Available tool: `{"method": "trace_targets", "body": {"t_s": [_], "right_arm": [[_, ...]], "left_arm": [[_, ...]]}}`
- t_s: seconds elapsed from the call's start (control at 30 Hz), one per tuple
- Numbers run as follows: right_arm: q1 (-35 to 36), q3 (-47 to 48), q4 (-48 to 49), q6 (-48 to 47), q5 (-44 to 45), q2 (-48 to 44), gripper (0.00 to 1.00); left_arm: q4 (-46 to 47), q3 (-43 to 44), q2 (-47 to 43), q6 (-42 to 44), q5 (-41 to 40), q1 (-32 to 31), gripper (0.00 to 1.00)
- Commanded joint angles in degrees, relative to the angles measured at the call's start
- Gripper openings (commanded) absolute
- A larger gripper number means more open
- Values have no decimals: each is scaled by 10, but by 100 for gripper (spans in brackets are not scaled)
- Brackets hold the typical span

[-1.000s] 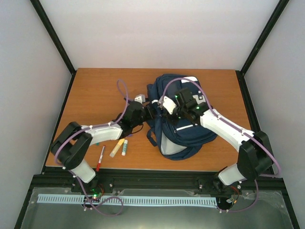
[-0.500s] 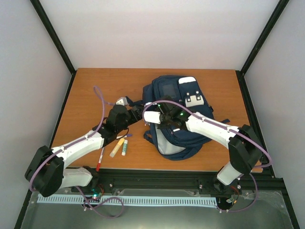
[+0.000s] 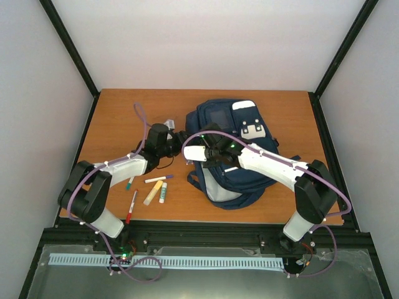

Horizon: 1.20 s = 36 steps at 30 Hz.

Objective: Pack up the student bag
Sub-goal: Zip the student bag at the center of the board.

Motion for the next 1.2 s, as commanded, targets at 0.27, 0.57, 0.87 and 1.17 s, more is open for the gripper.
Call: {"method": "trace_targets", "body": {"t_s": [0.27, 0.57, 0.87, 1.17], "right_arm": [[6, 87, -106, 355, -45, 43, 3], [-25, 72, -125, 607, -162, 20, 3], [-39, 30, -71, 740, -296, 9, 3], [-39, 11, -33, 785, -315, 1, 3]], "left_arm": [[32, 71, 53, -3, 83, 4, 16], [27, 88, 70, 1, 62, 4, 1], [-73, 110, 52, 14, 54, 3, 60], [-155, 150, 81, 25, 74, -4, 46]]}}
